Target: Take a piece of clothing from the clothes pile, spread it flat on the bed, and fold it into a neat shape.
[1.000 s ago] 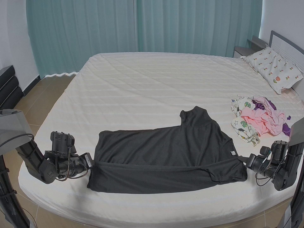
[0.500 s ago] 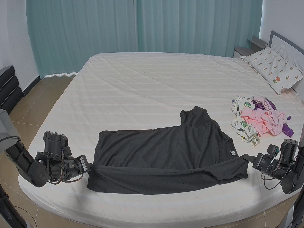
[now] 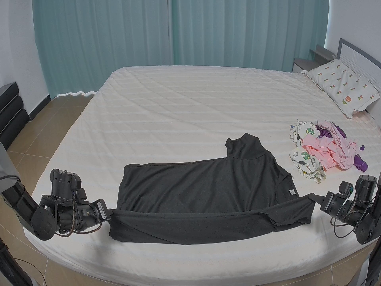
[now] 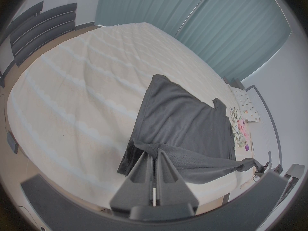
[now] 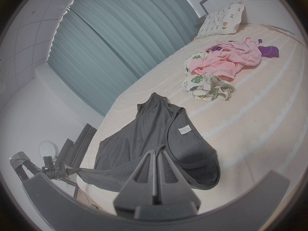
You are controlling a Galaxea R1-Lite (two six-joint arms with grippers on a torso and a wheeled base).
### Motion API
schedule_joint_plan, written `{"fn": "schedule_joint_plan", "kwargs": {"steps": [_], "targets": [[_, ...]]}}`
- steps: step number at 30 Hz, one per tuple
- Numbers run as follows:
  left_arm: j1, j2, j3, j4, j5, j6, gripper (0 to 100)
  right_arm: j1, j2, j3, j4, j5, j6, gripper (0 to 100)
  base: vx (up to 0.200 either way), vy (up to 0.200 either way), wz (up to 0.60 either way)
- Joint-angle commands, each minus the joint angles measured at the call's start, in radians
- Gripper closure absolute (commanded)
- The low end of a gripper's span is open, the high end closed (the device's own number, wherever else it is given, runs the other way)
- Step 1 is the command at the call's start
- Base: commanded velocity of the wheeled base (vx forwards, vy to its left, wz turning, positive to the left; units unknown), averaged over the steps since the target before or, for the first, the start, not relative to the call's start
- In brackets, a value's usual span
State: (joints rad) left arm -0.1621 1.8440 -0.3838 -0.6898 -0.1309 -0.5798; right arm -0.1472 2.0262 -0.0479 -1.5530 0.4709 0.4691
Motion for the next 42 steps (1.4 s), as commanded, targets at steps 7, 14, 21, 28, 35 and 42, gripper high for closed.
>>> {"fn": "schedule_joint_plan", "kwargs": {"steps": [7,14,21,28,35,42], "targets": [[0.003,0.155,0.002,-0.201,0.002,-0.054,100,-0.006,0.105,-0.078,-0.010,-0.006,-0.003,100,0.000,0.000,0.00],[0.003,0.254,-0.012,-0.297,0.002,-0.083,100,-0.002,0.226,-0.153,-0.010,-0.006,-0.006,100,0.000,0.000,0.00],[-0.005,0.282,-0.075,-0.301,0.014,-0.129,100,0.008,0.278,-0.230,-0.010,-0.008,-0.003,100,0.000,0.000,0.00],[0.001,0.310,-0.121,-0.289,0.033,-0.150,100,0.026,0.309,-0.260,0.001,-0.009,-0.003,100,0.000,0.000,0.00],[-0.002,0.348,-0.135,-0.292,0.034,-0.150,100,0.055,0.350,-0.303,0.002,-0.052,-0.003,100,0.000,0.000,0.00],[-0.002,0.374,-0.161,-0.290,0.036,-0.150,100,0.057,0.382,-0.345,0.008,-0.080,-0.001,100,0.000,0.000,0.00]]}}
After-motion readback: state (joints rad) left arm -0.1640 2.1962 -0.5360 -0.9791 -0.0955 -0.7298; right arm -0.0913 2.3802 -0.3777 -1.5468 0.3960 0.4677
